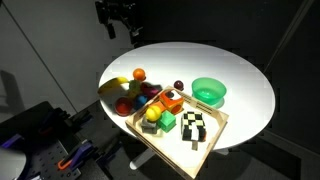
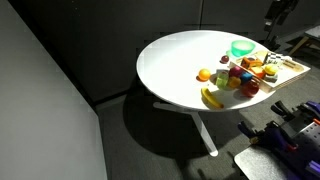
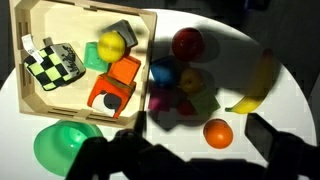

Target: Pick up the purple block and put it in the wooden tray

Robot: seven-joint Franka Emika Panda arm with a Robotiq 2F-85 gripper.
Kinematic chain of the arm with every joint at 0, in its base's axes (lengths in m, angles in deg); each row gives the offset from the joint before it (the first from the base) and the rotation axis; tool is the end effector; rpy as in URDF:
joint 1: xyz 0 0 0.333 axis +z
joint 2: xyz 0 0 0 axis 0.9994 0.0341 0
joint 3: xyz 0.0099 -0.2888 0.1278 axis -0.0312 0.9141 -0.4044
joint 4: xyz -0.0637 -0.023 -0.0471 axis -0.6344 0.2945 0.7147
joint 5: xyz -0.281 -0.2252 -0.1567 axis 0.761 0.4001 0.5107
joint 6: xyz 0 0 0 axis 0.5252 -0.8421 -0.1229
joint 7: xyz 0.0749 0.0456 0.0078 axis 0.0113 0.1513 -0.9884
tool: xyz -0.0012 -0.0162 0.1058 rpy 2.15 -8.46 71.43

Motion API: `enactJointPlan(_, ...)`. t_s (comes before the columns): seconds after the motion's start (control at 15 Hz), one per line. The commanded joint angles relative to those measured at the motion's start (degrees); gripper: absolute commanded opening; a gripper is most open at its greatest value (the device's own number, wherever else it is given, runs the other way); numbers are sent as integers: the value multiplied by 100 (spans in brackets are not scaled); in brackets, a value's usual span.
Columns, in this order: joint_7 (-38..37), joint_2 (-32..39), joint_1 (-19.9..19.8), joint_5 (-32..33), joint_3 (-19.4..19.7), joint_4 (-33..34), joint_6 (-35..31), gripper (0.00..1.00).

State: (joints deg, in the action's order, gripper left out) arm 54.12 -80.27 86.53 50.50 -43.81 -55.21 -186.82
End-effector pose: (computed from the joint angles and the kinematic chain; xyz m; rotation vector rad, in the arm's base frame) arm 0.4499 -0.0745 0.4086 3.1347 0.1825 -0.0215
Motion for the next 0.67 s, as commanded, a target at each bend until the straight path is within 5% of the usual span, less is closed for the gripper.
enactJointPlan(0.0, -38, 137, -89, 96, -75, -26, -174, 100)
enactJointPlan(0.6, -35, 541, -109, 111, -87, 45, -315, 100)
